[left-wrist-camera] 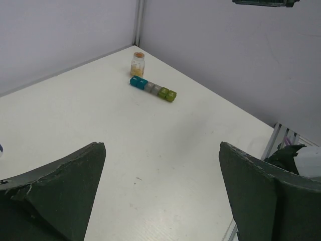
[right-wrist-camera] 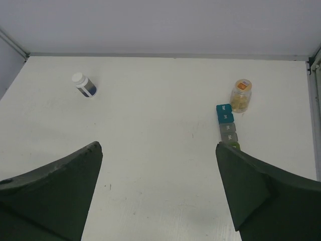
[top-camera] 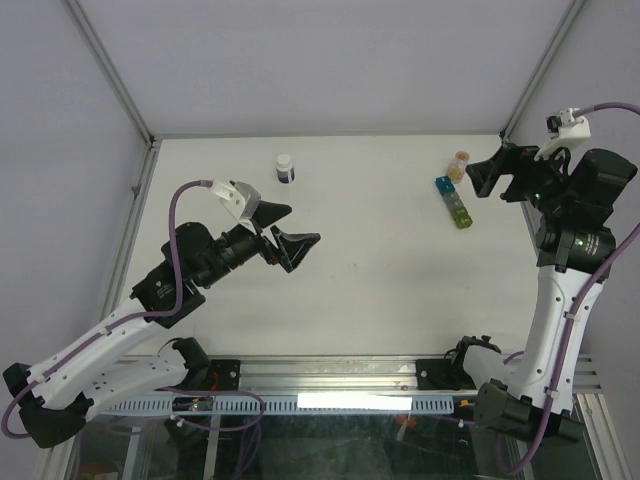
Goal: Sort the pills into containers
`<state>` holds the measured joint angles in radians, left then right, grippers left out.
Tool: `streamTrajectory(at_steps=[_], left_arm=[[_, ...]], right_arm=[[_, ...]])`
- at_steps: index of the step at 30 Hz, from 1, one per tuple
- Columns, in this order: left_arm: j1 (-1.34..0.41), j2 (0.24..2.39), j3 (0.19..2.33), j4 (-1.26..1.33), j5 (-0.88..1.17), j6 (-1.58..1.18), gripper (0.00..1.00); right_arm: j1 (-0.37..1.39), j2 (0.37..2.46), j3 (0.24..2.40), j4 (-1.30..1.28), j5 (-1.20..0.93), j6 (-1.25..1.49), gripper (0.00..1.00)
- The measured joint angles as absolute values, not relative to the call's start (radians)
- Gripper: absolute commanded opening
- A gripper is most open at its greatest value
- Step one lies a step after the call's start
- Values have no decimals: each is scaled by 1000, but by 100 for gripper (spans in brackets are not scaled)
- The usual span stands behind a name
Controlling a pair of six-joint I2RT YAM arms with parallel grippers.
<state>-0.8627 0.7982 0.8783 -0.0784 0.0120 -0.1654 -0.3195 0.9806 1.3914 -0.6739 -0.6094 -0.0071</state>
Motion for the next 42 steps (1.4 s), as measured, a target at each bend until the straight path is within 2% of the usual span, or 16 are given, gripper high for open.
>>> streamTrajectory(at_steps=[9,15,19,25,28,33,42], left_arm=[[-863,820,874,-63,12,-164,99],[-863,847,807,19,20,-170,99],[-862,899,741,84,34,-187,99],[-855,942,673,114,36,-223,99],[-855,938,660,134,35,-226,99],[-844,928,646,155,35,-227,99],[-828,929,642,159,33,-226,99]], right_arm=[[-319,981,1229,-588,-572,-116,99],[-318,1027,1055,-559,-702,-384,99],[-318,1124,987,-532,-702,-519,98],[-318,1435,1040,-499,-624,-637,89],[-315,1590,1096,-472,-562,-630,80],[-288,1797,1240,-440,-449,-592,79],[-241,1934,1335,-415,-385,-552,70]])
